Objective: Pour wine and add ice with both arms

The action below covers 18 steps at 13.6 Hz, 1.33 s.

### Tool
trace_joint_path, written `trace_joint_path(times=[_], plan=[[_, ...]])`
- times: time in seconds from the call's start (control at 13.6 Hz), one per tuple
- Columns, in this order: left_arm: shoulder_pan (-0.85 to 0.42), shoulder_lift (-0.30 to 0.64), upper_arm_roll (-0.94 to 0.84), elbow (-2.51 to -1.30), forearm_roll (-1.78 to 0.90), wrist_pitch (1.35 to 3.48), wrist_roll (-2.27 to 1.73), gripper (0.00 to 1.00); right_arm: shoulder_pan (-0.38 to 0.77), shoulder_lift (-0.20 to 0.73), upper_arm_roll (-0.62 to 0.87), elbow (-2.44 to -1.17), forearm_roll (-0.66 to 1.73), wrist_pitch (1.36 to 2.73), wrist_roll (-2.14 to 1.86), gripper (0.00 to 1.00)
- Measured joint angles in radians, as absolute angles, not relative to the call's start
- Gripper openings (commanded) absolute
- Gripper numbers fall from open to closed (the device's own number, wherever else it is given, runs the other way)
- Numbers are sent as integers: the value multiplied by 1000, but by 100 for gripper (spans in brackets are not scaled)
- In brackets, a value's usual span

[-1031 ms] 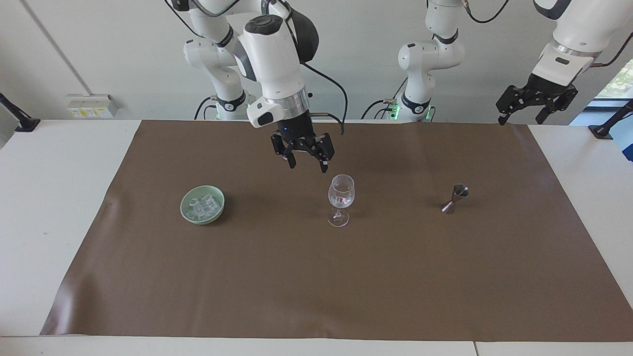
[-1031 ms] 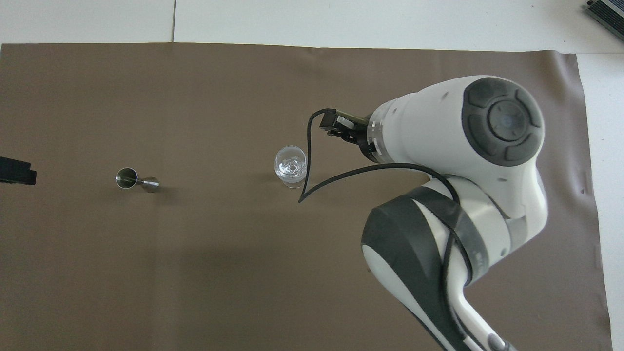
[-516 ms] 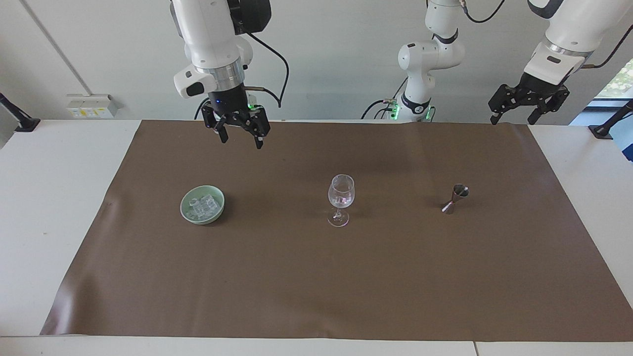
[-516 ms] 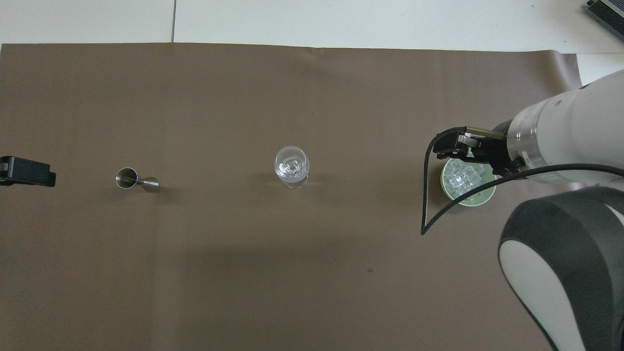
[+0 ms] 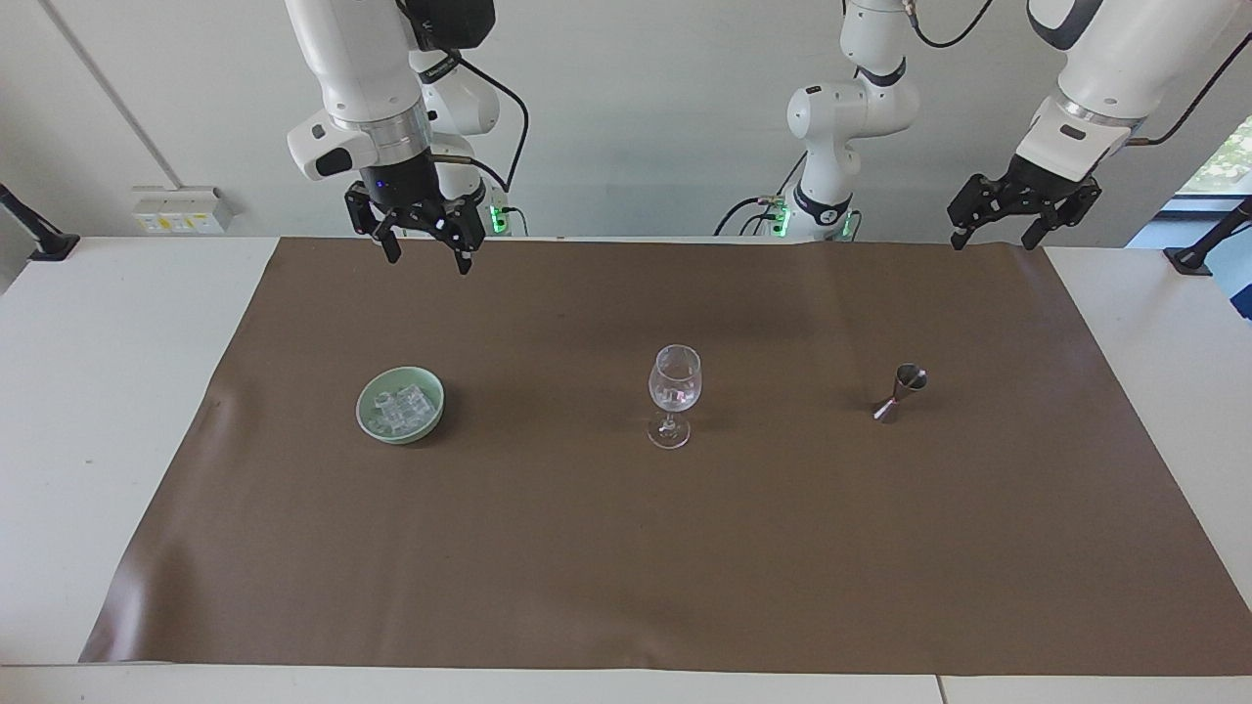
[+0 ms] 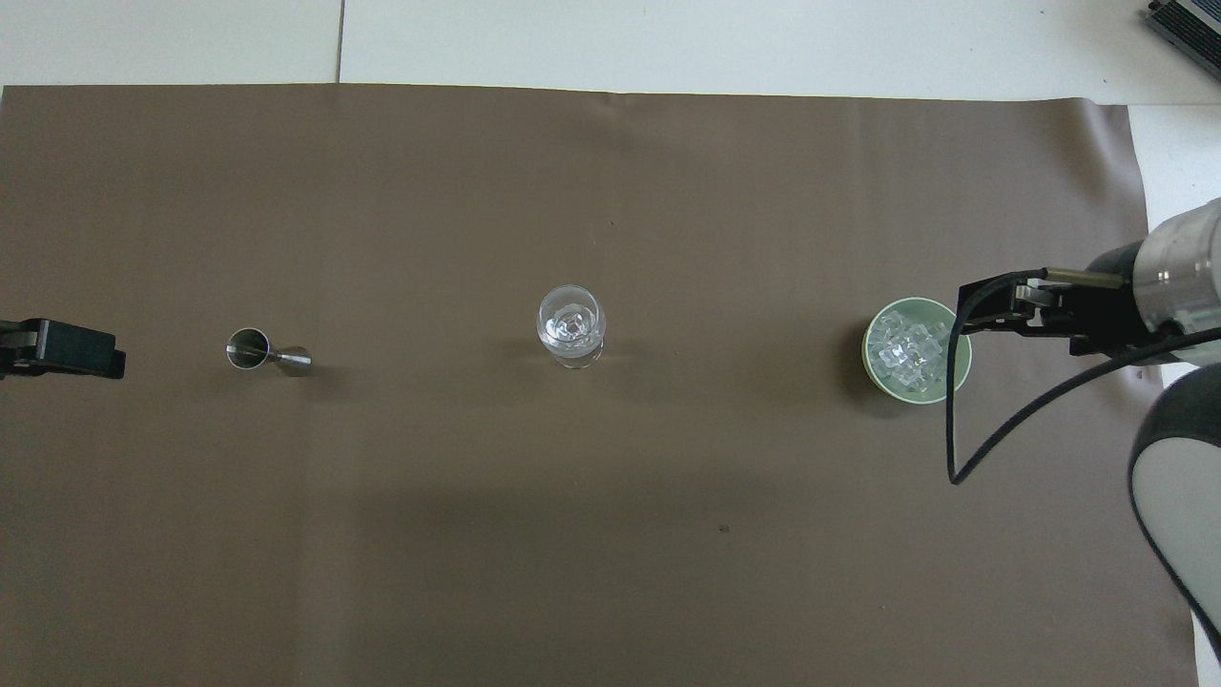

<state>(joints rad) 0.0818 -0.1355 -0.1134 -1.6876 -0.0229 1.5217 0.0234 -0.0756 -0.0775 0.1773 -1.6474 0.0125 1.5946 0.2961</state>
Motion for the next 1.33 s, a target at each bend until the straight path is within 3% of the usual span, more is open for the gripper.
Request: trace_joint_path(times=[0.74,1.33], plan=[[56,-145,-105,-1688,-25,1503,20,100,118,-79,-37,-1621,-20,1481,245,100],[55,-147,-111,-1688,-29,1495,20,100,119,-76,-64,-1612,-19,1480,245,100]])
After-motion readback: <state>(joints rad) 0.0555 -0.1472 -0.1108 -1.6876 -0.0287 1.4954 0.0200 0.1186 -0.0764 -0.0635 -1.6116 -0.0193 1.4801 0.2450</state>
